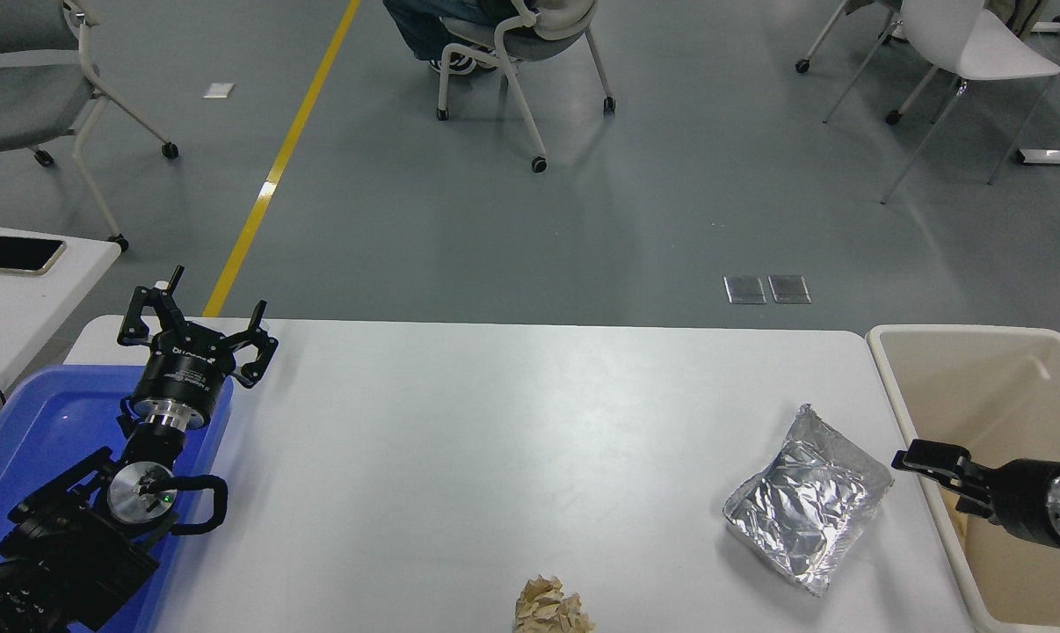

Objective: Clean the table surface

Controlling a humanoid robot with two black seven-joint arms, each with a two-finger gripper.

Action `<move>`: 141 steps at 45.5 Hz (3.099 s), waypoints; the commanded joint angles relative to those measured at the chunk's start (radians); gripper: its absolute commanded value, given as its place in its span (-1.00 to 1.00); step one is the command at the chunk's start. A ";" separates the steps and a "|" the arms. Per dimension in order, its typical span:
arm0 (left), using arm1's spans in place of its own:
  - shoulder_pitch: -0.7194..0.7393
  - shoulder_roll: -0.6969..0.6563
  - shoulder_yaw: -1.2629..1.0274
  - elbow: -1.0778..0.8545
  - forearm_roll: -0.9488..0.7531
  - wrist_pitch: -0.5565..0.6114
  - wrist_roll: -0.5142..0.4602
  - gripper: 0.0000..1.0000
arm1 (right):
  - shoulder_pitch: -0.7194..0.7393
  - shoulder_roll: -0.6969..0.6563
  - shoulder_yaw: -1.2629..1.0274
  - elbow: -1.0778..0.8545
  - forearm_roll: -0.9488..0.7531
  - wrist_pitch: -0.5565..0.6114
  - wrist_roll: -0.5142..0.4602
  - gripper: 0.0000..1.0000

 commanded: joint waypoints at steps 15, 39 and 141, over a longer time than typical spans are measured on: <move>0.000 0.000 0.000 0.000 0.000 -0.001 0.000 1.00 | -0.015 0.127 -0.008 0.007 0.011 0.010 -0.080 1.00; 0.000 0.000 0.000 0.000 0.000 0.001 0.000 1.00 | -0.061 0.234 -0.003 -0.087 0.011 -0.002 -0.115 0.87; 0.000 0.000 0.000 0.000 0.000 0.001 0.000 1.00 | 0.439 -0.215 0.133 0.126 0.039 0.466 -0.112 -1.00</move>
